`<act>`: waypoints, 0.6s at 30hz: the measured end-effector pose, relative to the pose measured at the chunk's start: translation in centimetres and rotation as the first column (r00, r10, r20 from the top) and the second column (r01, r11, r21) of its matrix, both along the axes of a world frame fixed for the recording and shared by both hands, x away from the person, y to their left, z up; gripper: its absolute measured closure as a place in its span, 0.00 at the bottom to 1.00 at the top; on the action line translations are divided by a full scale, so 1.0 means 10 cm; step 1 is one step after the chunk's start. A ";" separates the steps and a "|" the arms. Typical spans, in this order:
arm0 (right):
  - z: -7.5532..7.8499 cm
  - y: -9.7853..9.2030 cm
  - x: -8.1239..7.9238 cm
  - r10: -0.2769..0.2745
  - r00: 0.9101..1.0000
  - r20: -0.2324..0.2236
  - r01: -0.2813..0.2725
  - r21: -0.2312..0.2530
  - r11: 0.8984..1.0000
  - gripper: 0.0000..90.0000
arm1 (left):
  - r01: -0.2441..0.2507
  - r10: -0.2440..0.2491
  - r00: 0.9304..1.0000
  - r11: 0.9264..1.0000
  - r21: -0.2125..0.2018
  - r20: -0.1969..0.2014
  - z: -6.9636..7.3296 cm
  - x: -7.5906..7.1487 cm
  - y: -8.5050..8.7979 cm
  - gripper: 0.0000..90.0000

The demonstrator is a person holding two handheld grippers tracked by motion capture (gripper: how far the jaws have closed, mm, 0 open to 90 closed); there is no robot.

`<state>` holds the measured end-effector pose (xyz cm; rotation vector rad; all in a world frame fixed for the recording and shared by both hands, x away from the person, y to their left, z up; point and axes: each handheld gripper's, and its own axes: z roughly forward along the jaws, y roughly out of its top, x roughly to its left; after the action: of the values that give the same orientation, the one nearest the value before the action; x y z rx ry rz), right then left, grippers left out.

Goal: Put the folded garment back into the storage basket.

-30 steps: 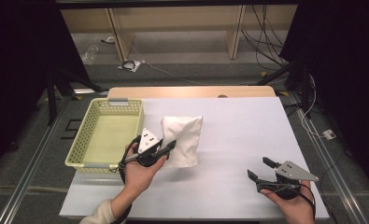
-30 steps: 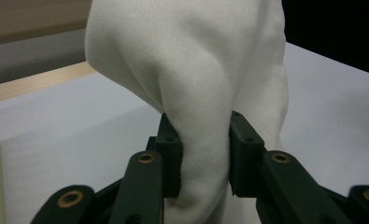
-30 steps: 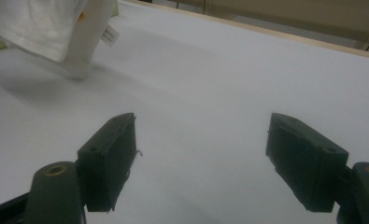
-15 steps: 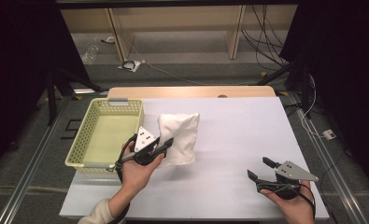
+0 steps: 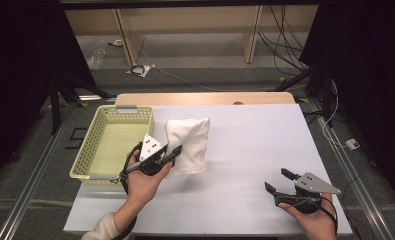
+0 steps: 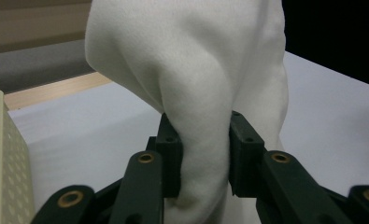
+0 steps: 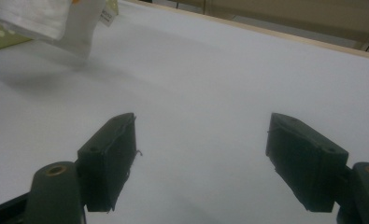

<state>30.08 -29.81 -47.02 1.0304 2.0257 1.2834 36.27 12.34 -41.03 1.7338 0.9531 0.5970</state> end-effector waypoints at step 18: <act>0.00 0.00 0.00 -0.002 1.000 0.000 0.002 0.001 1.000 0.28 | -0.028 0.028 0.999 0.999 -0.019 0.015 0.06 0.02 0.10 0.77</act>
<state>30.11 -29.78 -47.04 1.0326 2.0242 1.2837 36.44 13.31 -40.42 1.6997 0.9705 0.6170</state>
